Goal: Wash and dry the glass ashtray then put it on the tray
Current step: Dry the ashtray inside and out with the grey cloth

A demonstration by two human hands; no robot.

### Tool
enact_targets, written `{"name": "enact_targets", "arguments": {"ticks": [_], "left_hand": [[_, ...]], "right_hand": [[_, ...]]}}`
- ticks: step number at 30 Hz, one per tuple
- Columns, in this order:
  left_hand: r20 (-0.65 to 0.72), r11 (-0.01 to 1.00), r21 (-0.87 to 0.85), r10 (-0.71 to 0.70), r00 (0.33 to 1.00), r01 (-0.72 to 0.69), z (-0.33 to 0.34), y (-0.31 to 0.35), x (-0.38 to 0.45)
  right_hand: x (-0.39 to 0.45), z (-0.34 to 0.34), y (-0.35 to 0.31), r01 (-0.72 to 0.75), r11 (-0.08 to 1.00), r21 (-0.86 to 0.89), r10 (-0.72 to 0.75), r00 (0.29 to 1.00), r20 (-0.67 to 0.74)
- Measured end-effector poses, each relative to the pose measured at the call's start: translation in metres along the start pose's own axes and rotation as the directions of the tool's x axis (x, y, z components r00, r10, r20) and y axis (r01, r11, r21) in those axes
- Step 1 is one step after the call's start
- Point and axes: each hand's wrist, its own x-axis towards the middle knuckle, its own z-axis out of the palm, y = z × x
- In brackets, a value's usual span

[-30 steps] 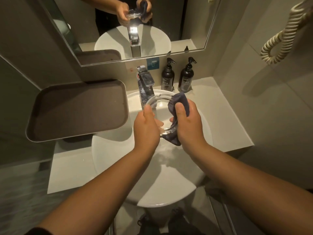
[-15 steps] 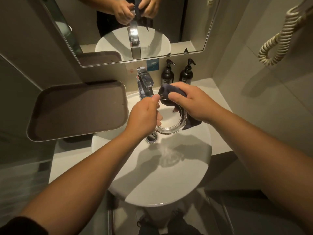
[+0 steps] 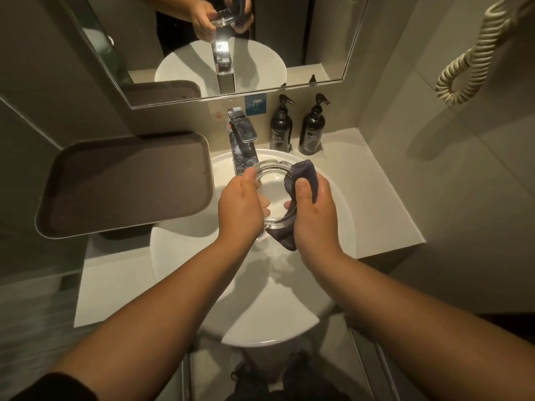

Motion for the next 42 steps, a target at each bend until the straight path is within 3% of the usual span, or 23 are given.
{"name": "enact_targets", "arguments": {"ticks": [6,8,11,14,17,23,29,33,39,42], "left_hand": [[-0.061,0.990,-0.031,-0.141,0.988,0.139,-0.002,-0.007,-0.008],[-0.071,0.984,-0.035,-0.177,0.982,0.175,-0.011,-0.012,-0.007],[-0.082,0.976,-0.006,-0.218,0.973,0.218,-0.030,-0.019,-0.001],[-0.056,0.971,0.031,-0.236,0.970,0.237,-0.046,-0.025,-0.003],[-0.027,0.976,0.017,-0.215,0.976,0.216,-0.055,-0.028,-0.007],[0.040,0.965,0.007,-0.263,0.964,0.263,-0.062,-0.039,-0.012],[0.083,0.958,0.029,-0.285,0.955,0.284,-0.075,-0.048,-0.017],[0.080,0.957,0.013,-0.289,0.954,0.289,-0.087,-0.048,-0.019],[0.080,0.949,-0.059,-0.304,0.949,0.309,-0.104,-0.043,-0.029],[0.100,0.942,-0.095,-0.314,0.944,0.323,-0.109,-0.044,-0.036]], "right_hand": [[-0.018,0.019,0.020,-0.177,0.964,0.196,0.191,0.980,-0.051],[-0.022,0.017,0.028,-0.222,0.963,0.155,0.219,0.975,0.036],[-0.024,0.003,0.033,-0.229,0.969,-0.095,0.245,0.944,0.222],[-0.017,-0.015,0.024,-0.309,0.944,-0.117,0.330,0.855,0.401],[-0.007,-0.027,0.016,-0.360,0.923,-0.135,0.378,0.790,0.483],[0.008,-0.036,0.007,-0.272,0.907,-0.323,0.408,0.761,0.504],[0.013,-0.039,0.001,-0.352,0.896,-0.271,0.445,0.725,0.526],[0.014,-0.041,-0.001,-0.253,0.913,-0.320,0.392,0.759,0.520],[-0.002,-0.035,0.002,-0.413,0.910,-0.036,0.369,0.766,0.526],[-0.018,-0.032,0.010,-0.431,0.901,-0.045,0.394,0.773,0.496]]}}
